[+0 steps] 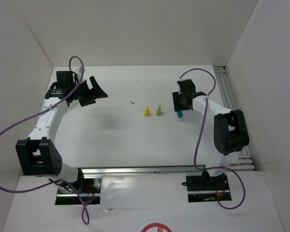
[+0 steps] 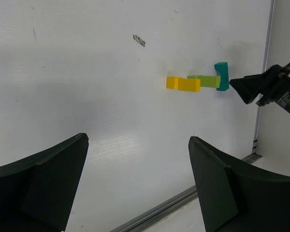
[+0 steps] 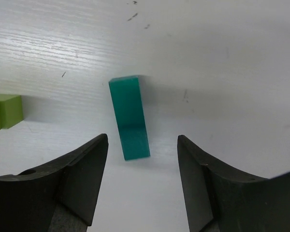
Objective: Build the wood block tower
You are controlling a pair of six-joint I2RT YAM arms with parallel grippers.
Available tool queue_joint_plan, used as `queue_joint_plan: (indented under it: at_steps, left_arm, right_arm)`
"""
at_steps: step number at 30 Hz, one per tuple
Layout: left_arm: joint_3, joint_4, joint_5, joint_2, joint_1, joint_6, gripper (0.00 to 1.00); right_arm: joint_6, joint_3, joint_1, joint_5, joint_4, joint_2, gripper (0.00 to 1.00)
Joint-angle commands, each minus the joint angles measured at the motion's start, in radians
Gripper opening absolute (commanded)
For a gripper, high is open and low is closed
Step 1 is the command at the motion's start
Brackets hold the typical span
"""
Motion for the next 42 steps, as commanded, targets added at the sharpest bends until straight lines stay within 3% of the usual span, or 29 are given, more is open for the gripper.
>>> queue_joint_plan:
  at_steps: [1, 7, 8, 11, 13, 16, 23, 35, 42]
  left_arm:
    - [0.01, 0.005, 0.0, 0.001, -0.013, 0.02, 0.97]
    - [0.001, 0.005, 0.0, 0.001, -0.024, 0.02, 0.97]
    - [0.001, 0.015, 0.0, 0.001, -0.024, 0.02, 0.97]
    - [0.001, 0.015, 0.0, 0.001, -0.024, 0.02, 0.97]
    - [0.001, 0.015, -0.01, 0.001, -0.024, 0.02, 0.97]
    - [0.001, 0.005, -0.019, -0.009, -0.024, 0.02, 0.97]
    - [0.001, 0.005, -0.019, -0.009, -0.024, 0.02, 0.97]
    - [-0.008, 0.005, -0.019, -0.009, -0.024, 0.02, 0.97]
    - [0.001, 0.005, -0.019, -0.009, -0.024, 0.029, 0.97]
  right_arm:
    - [0.144, -0.075, -0.026, 0.04, 0.054, -0.172, 0.68]
    - [0.294, -0.152, -0.035, 0.05, 0.091, -0.28, 0.69]
    - [0.314, -0.152, -0.035, 0.067, 0.076, -0.28, 0.67]
    - [0.383, -0.152, -0.035, 0.063, 0.055, -0.28, 0.5]
    - [0.383, -0.172, -0.035, -0.032, 0.081, -0.28, 0.48]
    - [0.396, -0.206, -0.035, -0.118, 0.104, -0.281, 0.46]
    - [0.396, -0.232, -0.035, -0.109, 0.114, -0.263, 0.46]
    - [0.216, -0.03, -0.016, -0.017, -0.019, -0.085, 0.68]
    - [0.18, -0.08, -0.004, -0.017, -0.041, -0.053, 0.75]
